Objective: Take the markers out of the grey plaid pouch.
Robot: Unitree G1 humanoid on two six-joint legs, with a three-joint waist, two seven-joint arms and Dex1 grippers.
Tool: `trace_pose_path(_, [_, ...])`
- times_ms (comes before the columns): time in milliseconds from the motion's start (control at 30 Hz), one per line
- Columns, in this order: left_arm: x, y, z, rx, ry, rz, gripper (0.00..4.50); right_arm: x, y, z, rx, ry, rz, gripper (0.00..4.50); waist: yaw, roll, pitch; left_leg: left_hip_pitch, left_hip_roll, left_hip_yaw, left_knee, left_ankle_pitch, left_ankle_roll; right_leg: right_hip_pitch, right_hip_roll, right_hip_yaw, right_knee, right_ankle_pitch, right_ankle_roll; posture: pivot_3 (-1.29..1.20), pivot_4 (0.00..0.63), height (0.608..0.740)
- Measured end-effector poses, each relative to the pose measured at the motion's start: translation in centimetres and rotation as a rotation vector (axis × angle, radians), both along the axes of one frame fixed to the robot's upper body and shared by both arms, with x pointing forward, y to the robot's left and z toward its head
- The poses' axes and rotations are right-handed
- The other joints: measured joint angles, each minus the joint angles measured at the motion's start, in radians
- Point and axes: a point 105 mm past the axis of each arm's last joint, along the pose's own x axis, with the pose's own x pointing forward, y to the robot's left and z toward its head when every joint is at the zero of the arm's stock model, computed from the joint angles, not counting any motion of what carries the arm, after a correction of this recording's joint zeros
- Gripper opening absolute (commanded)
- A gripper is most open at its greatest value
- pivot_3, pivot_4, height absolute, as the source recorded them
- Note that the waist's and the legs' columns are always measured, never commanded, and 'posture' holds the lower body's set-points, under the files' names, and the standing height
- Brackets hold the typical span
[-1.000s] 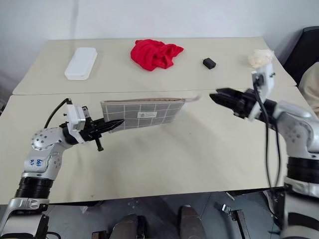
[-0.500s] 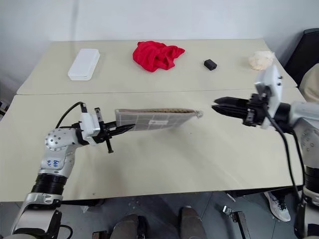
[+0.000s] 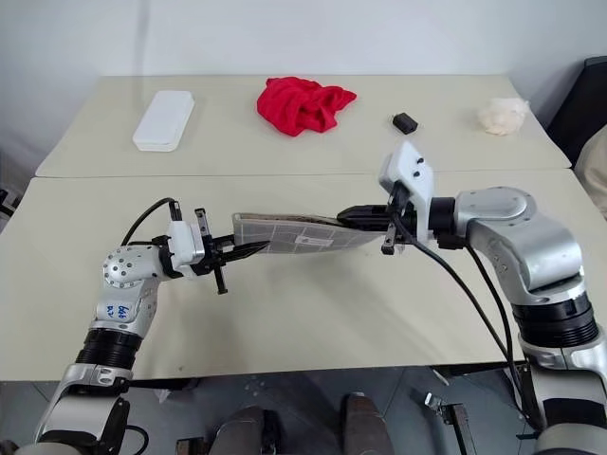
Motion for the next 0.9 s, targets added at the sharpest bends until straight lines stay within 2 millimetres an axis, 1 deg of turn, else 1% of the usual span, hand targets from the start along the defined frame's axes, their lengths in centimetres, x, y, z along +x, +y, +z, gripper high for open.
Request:
trace_pose_path(200, [0.0, 0.1, -0.2, -0.001, 0.006, 0.006, 0.0, 0.1, 0.1, -1.0, -0.048, -0.044, 0.009, 0.03, -0.001, 0.0, 0.0, 0.0, 0.0, 0.0, 0.0, 0.0, 0.0, 0.0, 0.0, 0.0, 0.0, 0.0, 0.0, 0.0, 0.15, 0.74])
trace_pose_path(300, [0.0, 0.1, -0.2, -0.001, 0.008, 0.007, 0.0, 0.5, 0.1, -0.8, -0.053, -0.103, 0.001, 0.03, -0.001, 0.0, 0.0, 0.0, 0.0, 0.0, 0.0, 0.0, 0.0, 0.0, 0.0, 0.0, 0.0, 0.0, 0.0, 0.0, 0.15, 0.74])
trace_pose_path(400, [0.0, 0.2, -0.2, 0.001, 0.012, 0.011, 0.0, 0.8, 0.5, -0.2, -0.02, -0.205, 0.024, 0.03, -0.001, 0.0, 0.0, 0.0, 0.0, 0.0, 0.0, 0.0, 0.0, 0.0, 0.0, 0.0, 0.0, 0.0, 0.0, 0.0, 0.15, 0.74])
trace_pose_path(500, [0.0, 0.2, -0.1, 0.002, 0.01, 0.009, 0.0, 0.7, 0.6, 0.1, 0.001, -0.271, 0.053, 0.03, -0.002, 0.0, 0.0, 0.0, 0.0, 0.0, 0.0, 0.0, 0.0, 0.0, 0.0, 0.0, 0.001, 0.0, 0.0, 0.0, 0.15, 0.74])
trace_pose_path(700, [0.0, 0.2, -0.1, 0.004, 0.011, 0.008, 0.0, 0.2, -0.1, -1.9, -0.09, -0.298, 0.11, 0.03, -0.001, 0.0, 0.0, 0.001, 0.0, 0.0, 0.001, 0.0, 0.0, 0.001, 0.0, 0.0, 0.001, 0.0, 0.0, 0.0, 0.15, 0.74])
trace_pose_path(767, [0.0, 0.2, -0.1, 0.005, 0.012, 0.006, 0.0, 0.3, -0.3, -2.1, -0.104, -0.305, 0.114, 0.03, -0.001, 0.0, 0.0, 0.001, 0.0, 0.0, 0.001, 0.0, 0.0, 0.001, 0.0, 0.0, 0.001, 0.0, 0.0, 0.0, 0.15, 0.74])
trace_pose_path(900, [0.0, 0.2, -0.3, 0.008, 0.028, 0.004, 0.0, 0.4, -0.5, -2.6, -0.169, -0.397, 0.152, 0.03, -0.002, 0.0, 0.0, 0.001, 0.0, 0.0, 0.002, 0.0, 0.0, 0.001, 0.0, 0.0, 0.001, 0.0, 0.0, 0.0, 0.15, 0.74])
